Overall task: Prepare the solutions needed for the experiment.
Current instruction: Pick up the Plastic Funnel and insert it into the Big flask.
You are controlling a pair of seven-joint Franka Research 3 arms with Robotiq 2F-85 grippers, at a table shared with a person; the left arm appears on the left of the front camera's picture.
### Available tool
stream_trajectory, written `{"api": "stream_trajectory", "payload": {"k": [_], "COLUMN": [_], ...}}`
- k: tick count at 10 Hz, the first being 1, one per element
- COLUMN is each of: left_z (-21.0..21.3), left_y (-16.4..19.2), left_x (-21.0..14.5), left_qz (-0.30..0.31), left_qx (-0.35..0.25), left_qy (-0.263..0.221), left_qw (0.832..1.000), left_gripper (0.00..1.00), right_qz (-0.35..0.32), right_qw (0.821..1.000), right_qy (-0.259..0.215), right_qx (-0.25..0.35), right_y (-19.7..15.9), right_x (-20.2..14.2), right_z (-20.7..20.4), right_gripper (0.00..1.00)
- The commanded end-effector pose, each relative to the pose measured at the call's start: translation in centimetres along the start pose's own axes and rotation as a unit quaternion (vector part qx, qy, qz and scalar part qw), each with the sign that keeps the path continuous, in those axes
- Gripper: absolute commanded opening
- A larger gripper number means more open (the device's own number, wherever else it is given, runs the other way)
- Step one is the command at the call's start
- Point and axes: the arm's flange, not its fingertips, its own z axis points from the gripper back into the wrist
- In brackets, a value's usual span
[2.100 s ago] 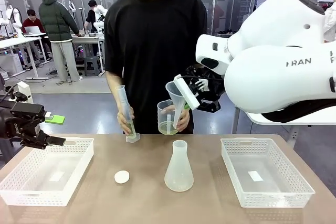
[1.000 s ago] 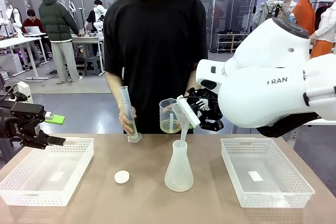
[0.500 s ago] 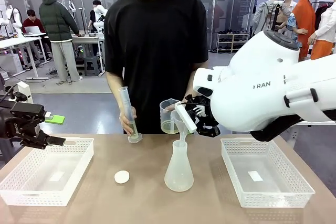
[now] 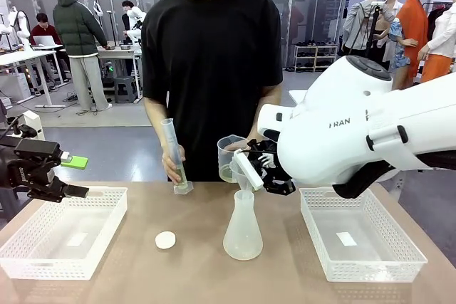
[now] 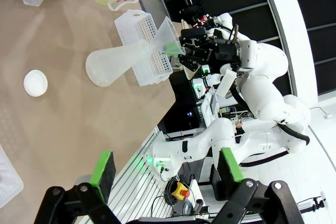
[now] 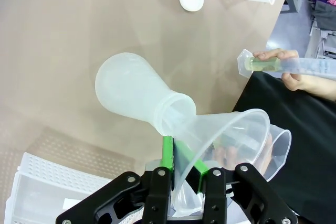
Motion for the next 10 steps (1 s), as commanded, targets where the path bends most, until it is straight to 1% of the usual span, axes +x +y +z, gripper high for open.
{"api": "stream_trajectory", "payload": {"k": [1,2,3,4,5,6,7,10], "left_z": [-0.22,-0.22,-0.22,-0.22,-0.22,-0.22,-0.22,-0.22], "left_y": [-0.22,-0.22,-0.22,-0.22,-0.22,-0.22,-0.22,-0.22], "left_x": [0.0,0.0,0.0,0.0,0.0,0.0,0.0,0.0], "left_qz": [0.001,0.001,0.001,0.001,0.001,0.001,0.001,0.001], "left_qx": [-0.013,-0.013,-0.013,-0.013,-0.013,-0.013,-0.013,-0.013], "left_qy": [-0.006,-0.006,-0.006,-0.006,-0.006,-0.006,-0.006,-0.006], "left_qw": [1.0,1.0,1.0,1.0,1.0,1.0,1.0,1.0], "left_gripper": [1.0,1.0,1.0,1.0,1.0,1.0,1.0,1.0], "right_qz": [0.016,0.021,0.02,0.022,0.021,0.024,0.012,0.012], "right_qw": [1.0,1.0,1.0,1.0,1.0,1.0,1.0,1.0], "right_qy": [-0.005,-0.005,-0.001,0.003,0.009,0.008,0.006,0.006], "right_qx": [-0.001,-0.006,-0.007,-0.008,-0.007,-0.004,-0.001,-0.001], "right_y": [-0.31,-0.34,-0.44,-0.47,-0.53,-0.57,-0.37,-0.37], "right_x": [-0.43,-0.37,-0.39,-0.34,-0.33,-0.29,0.01,0.01], "right_z": [-0.44,-0.34,-0.24,-0.2,-0.13,-0.05,0.01,0.01], "right_gripper": [0.09,0.26,0.29,0.46,0.49,0.65,0.65,0.65]}}
